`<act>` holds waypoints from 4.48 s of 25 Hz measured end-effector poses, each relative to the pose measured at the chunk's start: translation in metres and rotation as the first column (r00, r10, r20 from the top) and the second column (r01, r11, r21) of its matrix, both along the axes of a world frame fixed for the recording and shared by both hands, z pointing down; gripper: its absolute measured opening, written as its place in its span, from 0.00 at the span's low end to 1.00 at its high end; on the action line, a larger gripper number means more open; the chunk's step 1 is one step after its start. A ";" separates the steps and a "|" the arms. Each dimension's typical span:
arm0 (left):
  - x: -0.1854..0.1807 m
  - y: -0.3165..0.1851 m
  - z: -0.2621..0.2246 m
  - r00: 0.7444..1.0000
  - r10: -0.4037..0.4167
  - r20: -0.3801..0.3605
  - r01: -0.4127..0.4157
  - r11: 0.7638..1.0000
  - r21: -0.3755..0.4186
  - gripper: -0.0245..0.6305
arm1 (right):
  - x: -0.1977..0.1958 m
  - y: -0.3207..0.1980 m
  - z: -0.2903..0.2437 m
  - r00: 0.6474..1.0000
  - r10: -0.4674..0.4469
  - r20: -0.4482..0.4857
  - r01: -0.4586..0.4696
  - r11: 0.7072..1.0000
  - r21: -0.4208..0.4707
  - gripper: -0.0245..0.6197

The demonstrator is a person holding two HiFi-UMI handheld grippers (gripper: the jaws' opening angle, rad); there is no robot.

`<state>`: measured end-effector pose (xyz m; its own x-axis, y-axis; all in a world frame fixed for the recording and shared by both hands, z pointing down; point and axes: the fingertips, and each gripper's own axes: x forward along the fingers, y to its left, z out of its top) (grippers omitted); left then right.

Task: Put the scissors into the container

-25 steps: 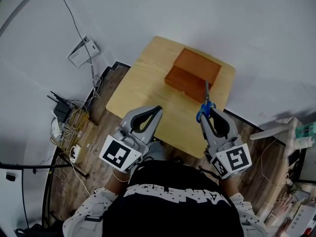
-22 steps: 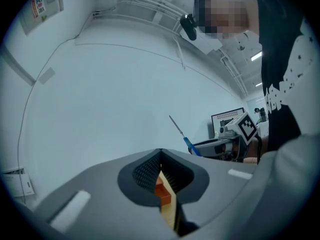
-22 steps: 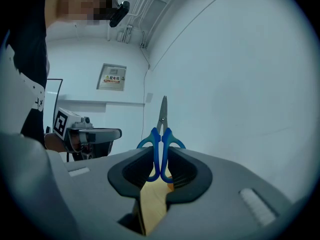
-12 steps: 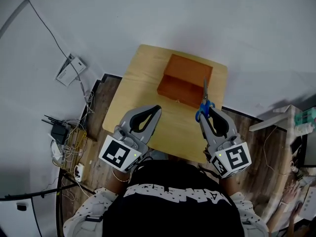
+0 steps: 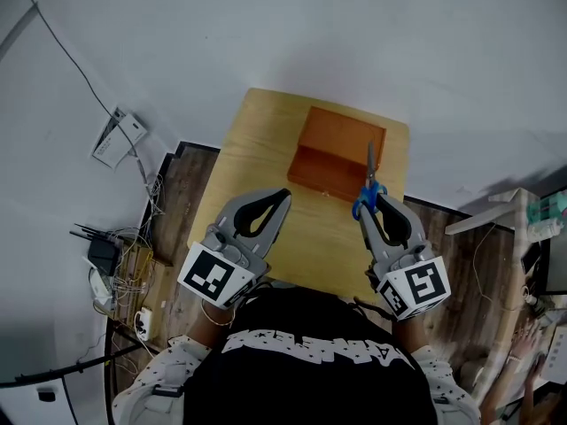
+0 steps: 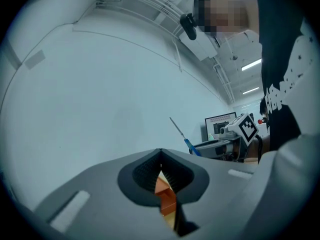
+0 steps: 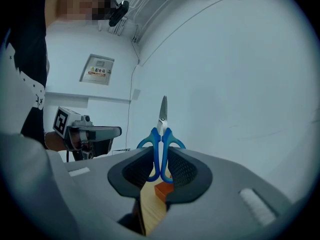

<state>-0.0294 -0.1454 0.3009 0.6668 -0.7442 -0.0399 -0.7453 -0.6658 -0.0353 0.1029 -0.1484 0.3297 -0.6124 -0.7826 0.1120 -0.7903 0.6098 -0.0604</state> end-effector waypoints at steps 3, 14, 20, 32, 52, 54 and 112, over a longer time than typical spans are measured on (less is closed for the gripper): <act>-0.009 -0.009 0.003 1.000 0.009 0.000 -0.009 1.000 -0.009 0.04 | -0.007 -0.007 0.003 1.000 0.016 -0.011 -0.016 1.000 -0.009 0.20; -0.029 -0.039 0.015 0.995 0.093 -0.037 -0.094 0.995 -0.015 0.04 | -0.028 -0.031 0.015 0.994 0.091 -0.066 -0.095 0.994 -0.050 0.20; -0.030 -0.052 0.026 0.987 0.162 -0.017 -0.163 0.982 -0.091 0.04 | -0.033 -0.040 0.022 0.986 0.146 -0.080 -0.151 0.986 -0.067 0.20; -0.028 -0.065 0.034 0.967 0.254 -0.035 -0.256 0.961 -0.107 0.04 | -0.037 -0.046 0.023 0.970 0.224 -0.092 -0.230 0.971 -0.061 0.20; -0.030 -0.083 0.048 0.955 0.292 -0.054 -0.296 0.947 -0.127 0.04 | -0.032 -0.062 0.048 0.940 0.267 -0.214 -0.291 0.953 -0.089 0.20; -0.033 -0.089 0.047 0.961 0.269 -0.064 -0.274 0.956 -0.100 0.04 | -0.030 -0.065 0.051 0.940 0.264 -0.214 -0.289 0.953 -0.092 0.20; -0.050 -0.125 0.077 0.986 0.164 -0.015 -0.163 0.960 -0.228 0.04 | -0.026 -0.126 0.225 0.765 -0.186 -0.616 -0.056 0.934 -0.352 0.20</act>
<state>-0.0790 -0.2705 0.3784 0.7799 -0.6140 0.1215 -0.6257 -0.7694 0.1286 0.0769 -0.2746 0.5543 -0.3529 -0.5829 0.7319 -0.6779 0.6985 0.2294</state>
